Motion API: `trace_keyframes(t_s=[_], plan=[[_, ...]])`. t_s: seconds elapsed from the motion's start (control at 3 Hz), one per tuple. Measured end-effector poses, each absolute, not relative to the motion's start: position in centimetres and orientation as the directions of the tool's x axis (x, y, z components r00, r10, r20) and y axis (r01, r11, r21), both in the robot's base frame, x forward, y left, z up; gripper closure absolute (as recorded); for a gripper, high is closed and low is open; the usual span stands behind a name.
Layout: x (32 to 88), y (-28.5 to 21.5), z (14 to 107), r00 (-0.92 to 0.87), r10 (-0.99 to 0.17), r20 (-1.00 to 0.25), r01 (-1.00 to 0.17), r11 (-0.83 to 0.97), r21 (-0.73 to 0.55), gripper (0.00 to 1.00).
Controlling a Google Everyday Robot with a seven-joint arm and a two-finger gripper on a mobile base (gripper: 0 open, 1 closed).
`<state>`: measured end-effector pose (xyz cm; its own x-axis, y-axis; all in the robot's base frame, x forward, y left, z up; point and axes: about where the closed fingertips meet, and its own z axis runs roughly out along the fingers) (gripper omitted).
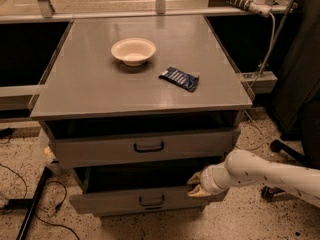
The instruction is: Open middle drawer
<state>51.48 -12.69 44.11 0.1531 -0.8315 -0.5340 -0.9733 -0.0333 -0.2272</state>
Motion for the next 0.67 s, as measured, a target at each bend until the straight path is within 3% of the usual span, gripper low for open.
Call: trace_keyframes(t_s=[0.67], plan=[[48.6,-14.7,41.4,0.073,-0.81,-0.582,-0.988,0.019,-0.151,0.12]])
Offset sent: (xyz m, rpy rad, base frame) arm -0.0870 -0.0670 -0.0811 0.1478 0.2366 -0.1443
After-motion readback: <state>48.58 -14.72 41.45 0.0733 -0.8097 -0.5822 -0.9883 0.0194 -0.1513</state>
